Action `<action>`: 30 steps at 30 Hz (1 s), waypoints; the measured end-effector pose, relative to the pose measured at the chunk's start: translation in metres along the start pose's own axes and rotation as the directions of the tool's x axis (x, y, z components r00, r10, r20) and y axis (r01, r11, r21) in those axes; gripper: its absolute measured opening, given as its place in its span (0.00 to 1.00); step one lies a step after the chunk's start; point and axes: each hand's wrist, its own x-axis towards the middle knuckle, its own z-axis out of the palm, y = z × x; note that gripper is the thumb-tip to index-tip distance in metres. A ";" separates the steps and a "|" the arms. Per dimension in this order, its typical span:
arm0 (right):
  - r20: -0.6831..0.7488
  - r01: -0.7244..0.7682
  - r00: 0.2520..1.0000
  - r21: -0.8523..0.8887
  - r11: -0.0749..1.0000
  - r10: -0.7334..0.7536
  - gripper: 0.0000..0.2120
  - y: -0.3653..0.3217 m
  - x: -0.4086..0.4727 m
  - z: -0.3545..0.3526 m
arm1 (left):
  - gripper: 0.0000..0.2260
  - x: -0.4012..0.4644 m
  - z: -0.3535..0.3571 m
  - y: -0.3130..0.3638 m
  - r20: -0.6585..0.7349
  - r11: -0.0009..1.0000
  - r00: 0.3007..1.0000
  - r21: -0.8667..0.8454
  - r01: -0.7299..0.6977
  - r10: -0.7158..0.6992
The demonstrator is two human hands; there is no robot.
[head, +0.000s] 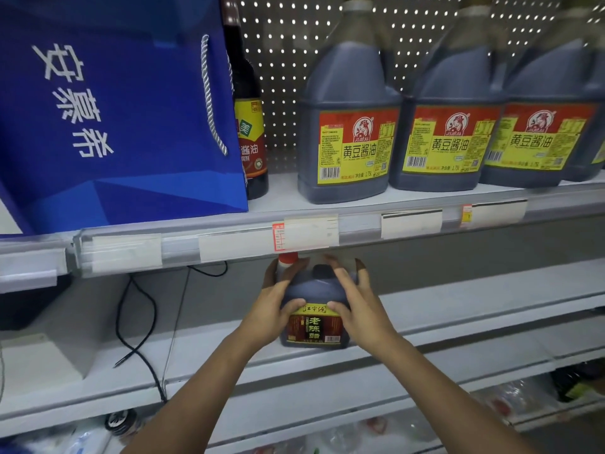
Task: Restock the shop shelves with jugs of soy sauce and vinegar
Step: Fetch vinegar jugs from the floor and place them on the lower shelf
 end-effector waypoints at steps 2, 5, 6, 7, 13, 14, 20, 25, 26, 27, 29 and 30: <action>0.022 -0.015 1.000 0.028 1.000 0.014 0.31 0.002 0.004 -0.005 | 0.30 0.004 -0.003 -0.001 0.019 1.000 1.000 0.001 -0.020 0.020; 0.046 -0.008 0.999 0.082 0.997 0.004 0.33 0.007 0.003 -0.009 | 0.31 0.007 -0.006 -0.004 0.019 0.999 0.999 0.002 -0.041 0.041; 0.050 -0.010 0.999 0.101 0.995 0.005 0.33 0.007 0.002 -0.009 | 0.32 0.007 -0.005 -0.006 0.019 0.999 0.999 -0.009 -0.044 0.044; 0.052 -0.021 0.999 0.123 0.992 0.015 0.31 0.008 0.000 -0.008 | 0.32 0.006 -0.005 -0.008 0.019 0.999 0.999 -0.016 -0.047 0.047; 0.037 -0.053 0.998 0.178 0.983 0.047 0.33 0.002 0.003 -0.011 | 0.32 0.008 -0.004 -0.016 0.004 0.999 0.999 0.009 -0.048 0.048; 0.036 -0.048 0.998 0.179 0.983 0.042 0.34 0.000 0.003 -0.010 | 0.33 0.009 -0.005 -0.016 0.010 0.999 0.999 0.014 -0.042 0.042; 0.065 -0.049 0.997 0.214 0.976 0.036 0.36 -0.006 0.002 -0.010 | 0.34 0.004 -0.009 0.000 -0.017 0.998 1.000 0.059 -0.005 0.006; 0.127 -0.006 0.991 0.398 0.917 -0.049 0.34 -0.001 -0.011 -0.036 | 0.26 -0.034 -0.015 0.023 -0.055 0.991 0.993 0.079 0.108 -0.104; 0.138 0.003 0.988 0.402 0.916 -0.064 0.34 0.001 -0.017 -0.041 | 0.25 -0.041 -0.014 0.026 -0.073 0.989 0.991 0.093 0.119 -0.112; 0.146 0.009 0.987 0.401 0.916 -0.073 0.34 0.005 -0.024 -0.047 | 0.26 -0.048 -0.012 0.030 -0.090 0.985 0.990 0.122 0.123 -0.112; 0.141 0.059 0.983 0.367 0.928 -0.118 0.34 0.019 -0.043 -0.061 | 0.26 -0.060 -0.002 0.050 -0.126 0.974 0.988 0.195 0.115 -0.091; 0.139 0.084 0.981 0.336 0.938 -0.138 0.33 0.028 -0.055 -0.071 | 0.26 -0.063 0.009 0.065 -0.134 0.974 0.989 0.207 0.096 -0.069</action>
